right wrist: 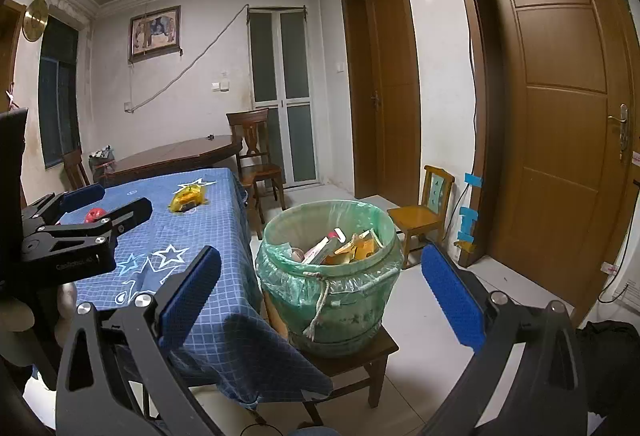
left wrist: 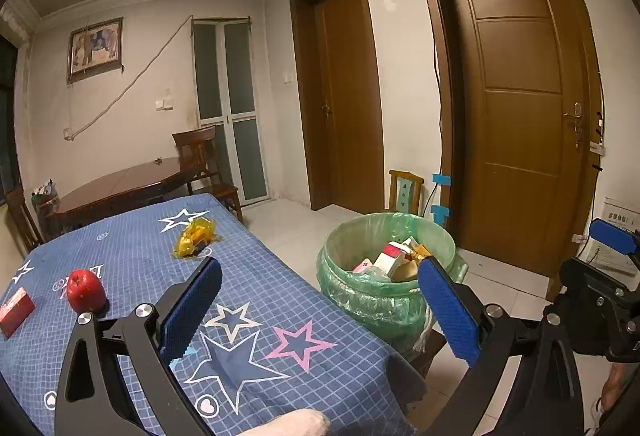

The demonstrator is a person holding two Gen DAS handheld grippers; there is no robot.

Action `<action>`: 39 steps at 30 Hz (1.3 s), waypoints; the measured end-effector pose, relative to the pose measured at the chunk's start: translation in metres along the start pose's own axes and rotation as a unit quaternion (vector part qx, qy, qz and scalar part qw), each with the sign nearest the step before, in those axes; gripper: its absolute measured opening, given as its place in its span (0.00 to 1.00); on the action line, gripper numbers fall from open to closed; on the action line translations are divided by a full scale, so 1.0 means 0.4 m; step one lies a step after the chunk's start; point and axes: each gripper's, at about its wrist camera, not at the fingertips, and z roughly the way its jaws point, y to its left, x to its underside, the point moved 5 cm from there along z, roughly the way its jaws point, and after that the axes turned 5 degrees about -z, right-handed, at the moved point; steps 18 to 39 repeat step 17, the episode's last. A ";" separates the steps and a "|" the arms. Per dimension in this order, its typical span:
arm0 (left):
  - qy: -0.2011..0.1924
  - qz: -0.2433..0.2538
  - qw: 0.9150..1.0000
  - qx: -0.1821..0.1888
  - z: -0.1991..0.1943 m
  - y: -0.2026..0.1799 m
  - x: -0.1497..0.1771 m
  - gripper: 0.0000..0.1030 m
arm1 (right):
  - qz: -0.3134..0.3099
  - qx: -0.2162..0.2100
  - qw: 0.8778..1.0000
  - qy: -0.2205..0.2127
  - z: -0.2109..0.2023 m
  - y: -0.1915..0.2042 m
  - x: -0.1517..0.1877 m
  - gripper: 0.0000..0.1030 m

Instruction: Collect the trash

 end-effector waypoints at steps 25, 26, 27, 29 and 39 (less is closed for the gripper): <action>-0.001 0.007 1.000 0.027 0.011 -0.020 -0.003 0.95 | 0.000 0.000 1.000 0.002 0.006 -0.008 0.006 0.94; -0.001 0.007 1.000 0.027 0.011 -0.020 -0.003 0.95 | 0.000 0.000 1.000 0.002 0.006 -0.008 0.006 0.94; -0.001 0.007 1.000 0.027 0.011 -0.020 -0.003 0.95 | 0.000 0.000 1.000 0.002 0.006 -0.008 0.006 0.94; -0.001 0.007 1.000 0.027 0.011 -0.020 -0.003 0.95 | 0.000 0.000 1.000 0.002 0.006 -0.008 0.006 0.94; -0.001 0.007 1.000 0.027 0.011 -0.020 -0.003 0.95 | 0.000 0.000 1.000 0.002 0.006 -0.008 0.006 0.94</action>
